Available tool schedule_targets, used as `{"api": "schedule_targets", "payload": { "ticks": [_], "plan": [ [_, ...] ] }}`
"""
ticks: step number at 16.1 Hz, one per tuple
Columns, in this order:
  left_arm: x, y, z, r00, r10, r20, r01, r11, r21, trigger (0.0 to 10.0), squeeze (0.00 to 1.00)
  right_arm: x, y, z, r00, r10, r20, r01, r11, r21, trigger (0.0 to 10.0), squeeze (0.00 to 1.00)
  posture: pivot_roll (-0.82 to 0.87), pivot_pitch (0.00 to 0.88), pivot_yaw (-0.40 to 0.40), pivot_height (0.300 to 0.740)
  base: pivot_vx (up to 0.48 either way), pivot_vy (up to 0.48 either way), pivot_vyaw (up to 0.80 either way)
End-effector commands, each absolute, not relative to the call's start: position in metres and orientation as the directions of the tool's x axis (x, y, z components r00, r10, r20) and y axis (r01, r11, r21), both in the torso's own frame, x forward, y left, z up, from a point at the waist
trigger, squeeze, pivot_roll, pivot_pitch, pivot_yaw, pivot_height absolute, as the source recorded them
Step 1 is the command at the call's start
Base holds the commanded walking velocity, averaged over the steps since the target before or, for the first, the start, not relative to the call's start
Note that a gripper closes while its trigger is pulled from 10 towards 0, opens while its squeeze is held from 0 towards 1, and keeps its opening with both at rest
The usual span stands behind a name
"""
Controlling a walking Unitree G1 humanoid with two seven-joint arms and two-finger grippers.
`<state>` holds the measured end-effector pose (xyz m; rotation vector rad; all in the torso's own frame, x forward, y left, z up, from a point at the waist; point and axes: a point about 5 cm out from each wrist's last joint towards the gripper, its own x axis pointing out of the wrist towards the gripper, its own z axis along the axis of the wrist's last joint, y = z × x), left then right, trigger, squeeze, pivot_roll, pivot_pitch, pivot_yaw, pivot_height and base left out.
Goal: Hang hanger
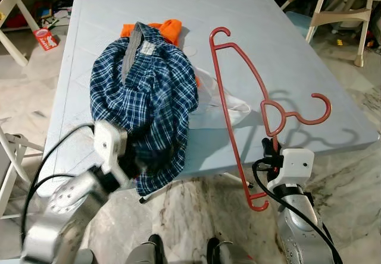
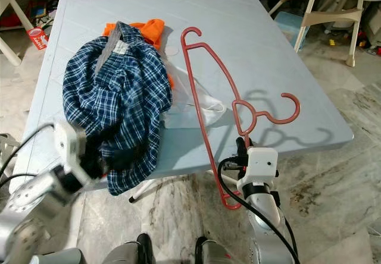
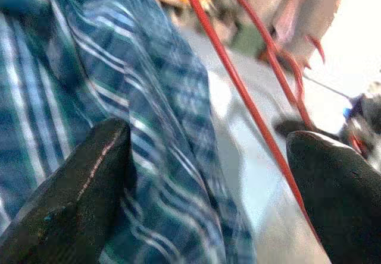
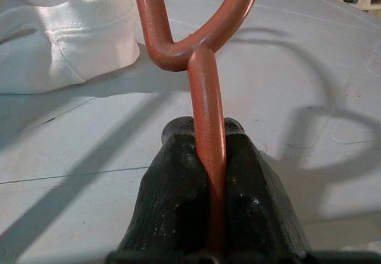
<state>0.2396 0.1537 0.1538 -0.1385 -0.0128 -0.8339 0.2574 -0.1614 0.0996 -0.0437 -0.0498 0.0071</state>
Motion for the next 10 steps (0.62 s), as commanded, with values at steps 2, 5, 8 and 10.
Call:
{"api": "schedule_targets", "payload": {
  "ticks": [2, 5, 8, 10],
  "plan": [
    [0.241, 0.168, 0.125, 0.675, -0.736, -0.059, 0.729, 0.677, -0.102, 10.0, 1.0, 0.257, -0.159, 0.091, 1.0, 0.016, 0.008, -0.016, 0.999, -0.045, 10.0, 0.0, -0.05, 0.224, -0.007, 0.74, 0.0, 0.0, 0.0],
    [0.268, 0.197, 0.121, 0.813, -0.575, -0.092, 0.582, 0.807, 0.096, 10.0, 0.87, 0.257, -0.159, 0.091, 1.0, 0.014, 0.009, -0.013, 0.999, -0.047, 10.0, 0.0, -0.05, 0.224, -0.008, 0.74, 0.0, 0.0, 0.0],
    [0.294, 0.22, 0.131, 0.903, -0.424, -0.068, 0.429, 0.88, 0.205, 10.0, 0.0, 0.257, -0.16, 0.091, 1.0, 0.01, 0.013, -0.009, 0.999, -0.049, 10.0, 0.0, -0.05, 0.224, -0.008, 0.74, 0.0, 0.0, 0.0],
    [0.311, 0.227, 0.139, 0.938, -0.346, -0.017, 0.335, 0.896, 0.29, 10.0, 0.0, 0.258, -0.16, 0.092, 1.0, 0.007, 0.017, -0.006, 0.999, -0.049, 10.0, 0.0, -0.06, 0.221, -0.007, 0.74, 0.0, 0.0, 0.0]
  ]
}}
